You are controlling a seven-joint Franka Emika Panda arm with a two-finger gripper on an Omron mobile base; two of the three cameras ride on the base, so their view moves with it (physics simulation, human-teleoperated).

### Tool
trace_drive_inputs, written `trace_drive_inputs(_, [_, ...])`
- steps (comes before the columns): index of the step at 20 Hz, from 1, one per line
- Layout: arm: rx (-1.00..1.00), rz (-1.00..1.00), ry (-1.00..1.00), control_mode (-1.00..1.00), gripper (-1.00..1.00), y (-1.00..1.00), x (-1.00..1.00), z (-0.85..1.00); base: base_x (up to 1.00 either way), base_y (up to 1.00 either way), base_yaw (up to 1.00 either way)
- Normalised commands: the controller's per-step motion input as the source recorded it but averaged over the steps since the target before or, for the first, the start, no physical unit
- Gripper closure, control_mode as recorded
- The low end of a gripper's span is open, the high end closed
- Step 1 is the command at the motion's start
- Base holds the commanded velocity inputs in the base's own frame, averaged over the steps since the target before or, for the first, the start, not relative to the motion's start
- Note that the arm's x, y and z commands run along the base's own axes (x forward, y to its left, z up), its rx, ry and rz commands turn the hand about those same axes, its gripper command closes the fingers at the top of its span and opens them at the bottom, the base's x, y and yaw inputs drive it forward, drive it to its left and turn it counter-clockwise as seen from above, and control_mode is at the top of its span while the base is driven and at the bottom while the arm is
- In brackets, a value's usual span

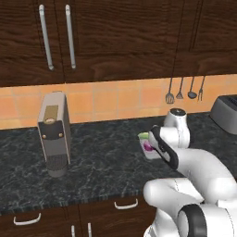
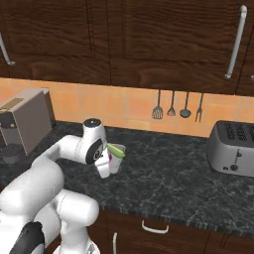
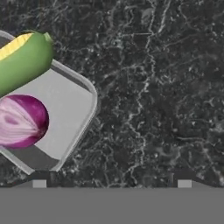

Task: Take the meat container that has the chicken drumstick and place it on the second highest rack of the freezer. Then take the vegetable container that has the corn and onion and place it on the highest rack of the freezer.

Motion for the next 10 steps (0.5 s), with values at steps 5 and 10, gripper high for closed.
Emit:
trace_drive_inputs(5, [0.07, -0.09, 0.12, -1.00, -1.00, -0.12, 0.83, -0.34, 0.00, 0.00, 0.00])
trace_drive_inputs(10, [0.07, -0.08, 0.10, -1.00, -1.00, -0.09, 0.49, -0.33, 0.00, 0.00, 0.00])
